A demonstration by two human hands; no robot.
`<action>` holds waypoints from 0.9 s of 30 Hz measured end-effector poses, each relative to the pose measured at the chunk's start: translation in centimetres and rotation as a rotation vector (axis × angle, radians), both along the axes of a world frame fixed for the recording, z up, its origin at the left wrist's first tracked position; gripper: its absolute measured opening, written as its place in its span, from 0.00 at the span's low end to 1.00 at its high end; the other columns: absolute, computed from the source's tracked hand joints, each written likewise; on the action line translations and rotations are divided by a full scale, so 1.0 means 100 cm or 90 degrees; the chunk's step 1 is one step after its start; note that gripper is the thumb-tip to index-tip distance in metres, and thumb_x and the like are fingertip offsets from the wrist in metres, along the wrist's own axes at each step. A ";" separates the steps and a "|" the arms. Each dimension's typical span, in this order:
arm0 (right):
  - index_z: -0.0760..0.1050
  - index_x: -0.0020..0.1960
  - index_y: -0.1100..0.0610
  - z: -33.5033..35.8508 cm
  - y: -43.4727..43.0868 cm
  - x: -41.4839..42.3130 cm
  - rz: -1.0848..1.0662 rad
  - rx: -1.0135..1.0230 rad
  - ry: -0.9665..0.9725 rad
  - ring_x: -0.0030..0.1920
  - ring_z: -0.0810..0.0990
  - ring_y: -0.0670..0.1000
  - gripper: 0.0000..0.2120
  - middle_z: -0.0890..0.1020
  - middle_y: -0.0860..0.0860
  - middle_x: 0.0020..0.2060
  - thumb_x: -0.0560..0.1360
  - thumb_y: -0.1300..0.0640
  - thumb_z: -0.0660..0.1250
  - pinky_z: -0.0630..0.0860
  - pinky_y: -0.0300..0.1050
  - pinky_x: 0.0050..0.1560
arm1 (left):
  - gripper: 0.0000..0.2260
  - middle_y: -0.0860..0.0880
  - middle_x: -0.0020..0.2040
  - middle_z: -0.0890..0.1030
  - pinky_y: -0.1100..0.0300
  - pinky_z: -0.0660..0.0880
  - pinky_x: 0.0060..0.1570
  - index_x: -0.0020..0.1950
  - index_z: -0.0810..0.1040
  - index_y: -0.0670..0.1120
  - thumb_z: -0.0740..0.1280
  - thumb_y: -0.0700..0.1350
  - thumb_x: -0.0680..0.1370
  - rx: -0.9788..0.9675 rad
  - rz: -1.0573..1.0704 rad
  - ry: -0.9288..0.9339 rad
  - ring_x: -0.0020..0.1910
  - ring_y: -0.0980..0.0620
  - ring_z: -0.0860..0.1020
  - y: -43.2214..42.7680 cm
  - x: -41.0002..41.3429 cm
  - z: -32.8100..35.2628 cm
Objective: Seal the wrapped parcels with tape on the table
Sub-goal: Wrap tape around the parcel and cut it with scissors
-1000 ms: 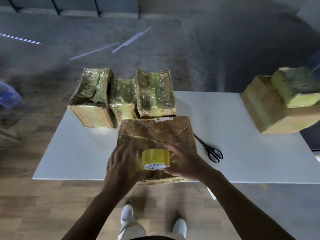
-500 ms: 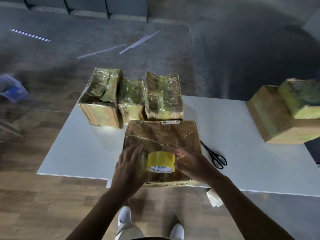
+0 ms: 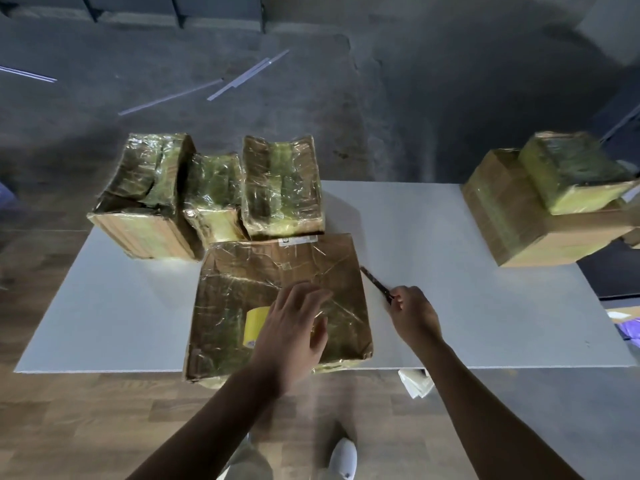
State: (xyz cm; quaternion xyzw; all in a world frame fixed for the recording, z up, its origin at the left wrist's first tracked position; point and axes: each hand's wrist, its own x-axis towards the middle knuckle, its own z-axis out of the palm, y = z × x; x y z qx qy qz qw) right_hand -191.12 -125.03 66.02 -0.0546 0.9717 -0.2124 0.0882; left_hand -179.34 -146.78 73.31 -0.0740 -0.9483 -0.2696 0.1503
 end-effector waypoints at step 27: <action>0.70 0.63 0.56 0.047 0.020 0.027 0.089 -0.067 -0.011 0.51 0.80 0.57 0.15 0.82 0.54 0.52 0.77 0.57 0.65 0.73 0.44 0.46 | 0.12 0.46 0.53 0.79 0.60 0.66 0.46 0.58 0.79 0.43 0.70 0.44 0.75 -0.087 0.016 -0.072 0.55 0.48 0.71 0.041 -0.038 0.036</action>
